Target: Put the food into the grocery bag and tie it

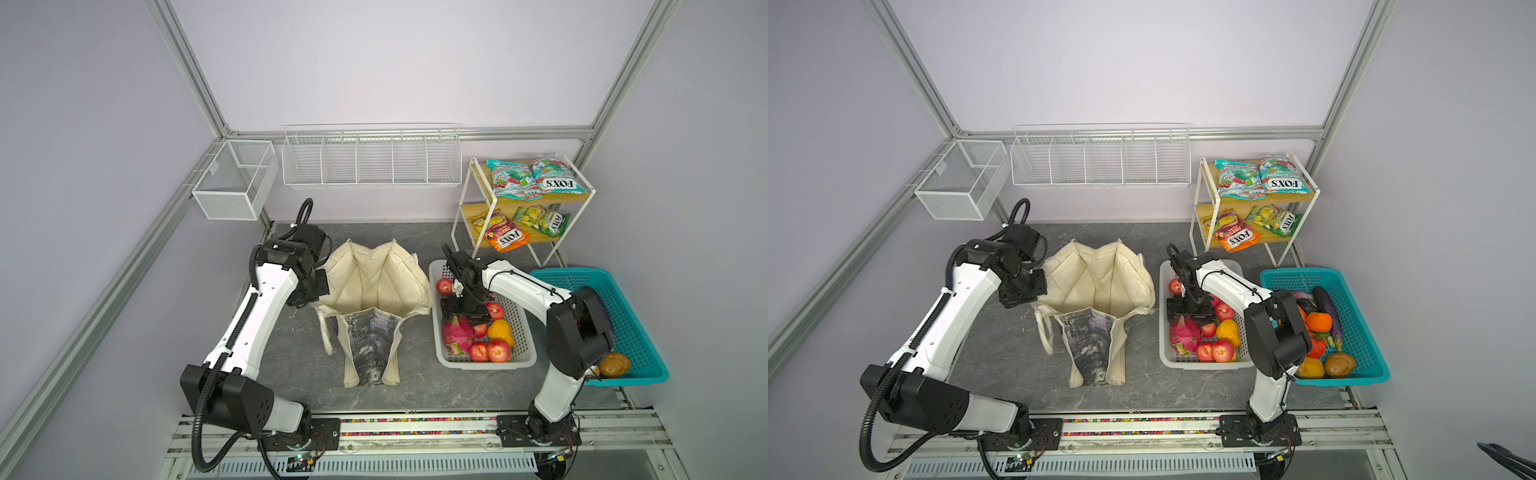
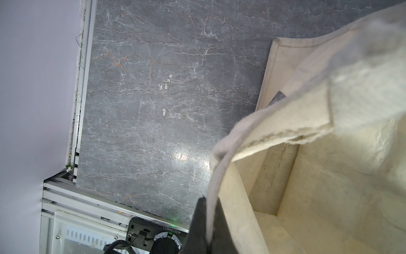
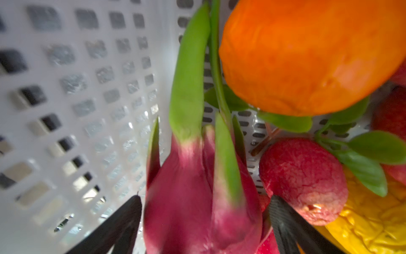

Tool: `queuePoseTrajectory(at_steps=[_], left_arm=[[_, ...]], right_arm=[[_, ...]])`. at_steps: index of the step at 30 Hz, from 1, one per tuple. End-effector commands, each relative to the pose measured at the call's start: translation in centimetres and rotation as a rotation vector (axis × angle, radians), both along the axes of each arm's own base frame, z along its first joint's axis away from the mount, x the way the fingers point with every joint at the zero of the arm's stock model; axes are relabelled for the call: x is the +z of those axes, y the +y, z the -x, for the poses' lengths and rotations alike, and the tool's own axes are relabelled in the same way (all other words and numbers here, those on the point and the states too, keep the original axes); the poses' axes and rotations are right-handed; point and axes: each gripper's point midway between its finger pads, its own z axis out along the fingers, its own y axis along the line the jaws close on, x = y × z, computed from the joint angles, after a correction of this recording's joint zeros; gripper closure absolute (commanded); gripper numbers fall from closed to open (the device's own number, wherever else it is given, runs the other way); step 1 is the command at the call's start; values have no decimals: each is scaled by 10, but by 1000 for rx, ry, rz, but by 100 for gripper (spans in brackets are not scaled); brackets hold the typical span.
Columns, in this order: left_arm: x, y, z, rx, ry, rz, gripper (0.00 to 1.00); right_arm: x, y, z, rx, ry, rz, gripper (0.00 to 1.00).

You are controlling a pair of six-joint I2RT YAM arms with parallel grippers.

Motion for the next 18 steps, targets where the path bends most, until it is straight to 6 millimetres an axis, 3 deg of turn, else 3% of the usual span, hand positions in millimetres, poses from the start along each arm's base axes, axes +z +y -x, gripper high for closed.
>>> queuePoseTrajectory(at_steps=[1,18], left_arm=[[2,4,4,20,1,-4,100],[1,4,5,28,-2,-1,100]], right_arm=[[-4,-5,15,15,68,9,8],[-24,-3,17,6,100,4,12]])
